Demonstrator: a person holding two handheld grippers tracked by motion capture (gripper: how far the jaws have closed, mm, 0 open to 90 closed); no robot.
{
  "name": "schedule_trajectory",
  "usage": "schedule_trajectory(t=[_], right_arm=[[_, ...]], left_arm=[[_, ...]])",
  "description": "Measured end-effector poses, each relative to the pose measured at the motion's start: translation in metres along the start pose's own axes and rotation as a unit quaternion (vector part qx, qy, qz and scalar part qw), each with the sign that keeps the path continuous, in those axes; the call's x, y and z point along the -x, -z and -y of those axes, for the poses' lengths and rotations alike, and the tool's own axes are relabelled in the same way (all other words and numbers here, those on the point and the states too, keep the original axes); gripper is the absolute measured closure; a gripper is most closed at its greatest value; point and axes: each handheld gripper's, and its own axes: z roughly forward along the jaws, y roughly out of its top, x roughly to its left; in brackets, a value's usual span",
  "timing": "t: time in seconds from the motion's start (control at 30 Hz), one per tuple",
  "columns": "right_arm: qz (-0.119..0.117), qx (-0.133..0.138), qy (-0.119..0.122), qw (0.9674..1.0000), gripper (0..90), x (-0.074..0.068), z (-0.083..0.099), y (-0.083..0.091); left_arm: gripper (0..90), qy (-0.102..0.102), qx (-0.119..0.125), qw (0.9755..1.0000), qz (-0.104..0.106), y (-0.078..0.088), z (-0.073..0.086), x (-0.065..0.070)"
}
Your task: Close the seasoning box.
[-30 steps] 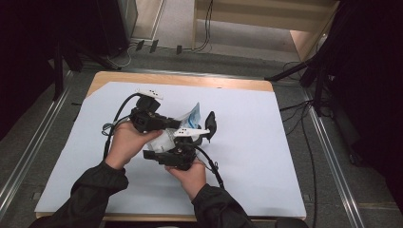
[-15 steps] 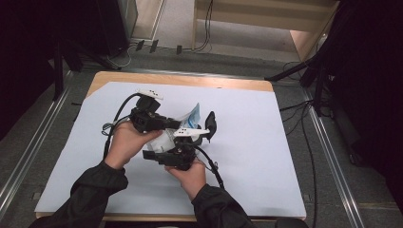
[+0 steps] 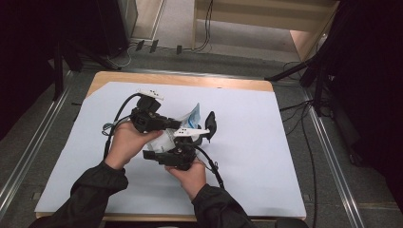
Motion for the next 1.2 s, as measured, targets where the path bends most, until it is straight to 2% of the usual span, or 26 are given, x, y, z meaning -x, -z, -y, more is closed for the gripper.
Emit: schedule_trajectory(t=[0.73,1.07,1.2], right_arm=[[0.011,0.004,0.001,0.9999,56.7,-0.0019,0.0002,0.0013],[0.003,0.004,-0.006,1.0000,56.2,-0.0009,0.0002,0.0010],[0.003,0.003,-0.002,1.0000,54.9,-0.0019,0.0006,0.0003]], left_arm=[[88.1,-0.002,0.000,1.0000,0.002,0.0002,-0.0008,0.0002],[88.1,0.001,0.002,1.0000,0.002,-0.0004,-0.0014,-0.0008],[88.8,0.002,0.003,1.0000,0.000,0.0001,-0.0019,-0.0008]])
